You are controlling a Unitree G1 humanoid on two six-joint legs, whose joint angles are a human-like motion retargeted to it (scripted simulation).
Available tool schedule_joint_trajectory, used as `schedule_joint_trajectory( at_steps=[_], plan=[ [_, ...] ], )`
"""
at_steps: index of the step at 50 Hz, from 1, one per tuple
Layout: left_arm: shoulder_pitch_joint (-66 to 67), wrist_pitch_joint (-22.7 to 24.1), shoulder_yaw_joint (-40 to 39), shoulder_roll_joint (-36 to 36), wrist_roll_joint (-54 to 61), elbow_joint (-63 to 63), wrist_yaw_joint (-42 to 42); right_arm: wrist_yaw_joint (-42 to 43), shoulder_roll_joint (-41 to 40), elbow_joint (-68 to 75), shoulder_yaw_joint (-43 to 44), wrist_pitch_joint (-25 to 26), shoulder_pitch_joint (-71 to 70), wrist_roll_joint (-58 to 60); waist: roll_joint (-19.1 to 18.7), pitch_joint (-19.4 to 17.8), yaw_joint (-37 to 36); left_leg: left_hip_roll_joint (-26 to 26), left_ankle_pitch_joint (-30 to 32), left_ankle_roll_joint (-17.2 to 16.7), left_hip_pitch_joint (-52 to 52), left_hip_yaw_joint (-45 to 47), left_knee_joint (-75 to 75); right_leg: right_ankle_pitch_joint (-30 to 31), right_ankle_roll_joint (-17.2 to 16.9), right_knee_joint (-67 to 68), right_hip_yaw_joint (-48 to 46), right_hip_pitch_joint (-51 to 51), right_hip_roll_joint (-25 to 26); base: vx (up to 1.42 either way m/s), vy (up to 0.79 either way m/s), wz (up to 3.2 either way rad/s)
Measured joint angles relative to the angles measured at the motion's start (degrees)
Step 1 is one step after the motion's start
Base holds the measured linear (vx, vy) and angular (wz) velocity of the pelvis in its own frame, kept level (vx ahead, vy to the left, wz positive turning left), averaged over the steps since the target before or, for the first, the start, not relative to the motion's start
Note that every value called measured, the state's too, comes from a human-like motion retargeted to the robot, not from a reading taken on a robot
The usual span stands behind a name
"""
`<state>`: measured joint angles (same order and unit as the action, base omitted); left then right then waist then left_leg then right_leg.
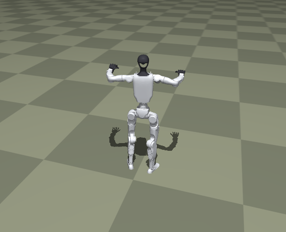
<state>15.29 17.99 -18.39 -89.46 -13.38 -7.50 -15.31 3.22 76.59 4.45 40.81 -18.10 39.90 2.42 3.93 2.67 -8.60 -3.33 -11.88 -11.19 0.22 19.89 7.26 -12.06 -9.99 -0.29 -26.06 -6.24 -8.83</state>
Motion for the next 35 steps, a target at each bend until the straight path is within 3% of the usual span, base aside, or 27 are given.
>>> schedule_joint_trajectory(
  at_steps=[5,15,35],
  plan=[
    [-3.4,0.6,-2.0,-1.7,1.7,9.7,0.5,-0.4,2.3,-8.6,6.2,0.4,0.5,-1.6,0.6,-0.3,0.7,0.3,-0.1,-0.7,0.0,0.1,-0.1,-0.6,0.1,-0.5,-0.1,-0.2,-0.3,-0.06,0.04,-0.04],
    [-6.2,0.5,-1.4,-0.8,2.9,20.5,2.3,-2.5,0.8,-23.0,10.3,0.8,1.3,-3.8,0.6,-0.7,1.4,0.3,-0.5,-0.3,0.6,1.6,-0.2,-1.4,0.2,0.0,2.0,0.5,-0.5,-0.03,0.01,-0.11],
    [-6.0,-0.4,-2.9,4.1,4.1,21.9,2.6,-2.2,-3.0,-23.4,11.8,1.5,1.6,-6.0,-0.9,0.7,5.4,0.2,-0.3,0.3,0.6,3.0,0.2,-1.7,0.6,0.2,3.6,1.0,-0.5,0.0,0.0,0.0]
  ],
)
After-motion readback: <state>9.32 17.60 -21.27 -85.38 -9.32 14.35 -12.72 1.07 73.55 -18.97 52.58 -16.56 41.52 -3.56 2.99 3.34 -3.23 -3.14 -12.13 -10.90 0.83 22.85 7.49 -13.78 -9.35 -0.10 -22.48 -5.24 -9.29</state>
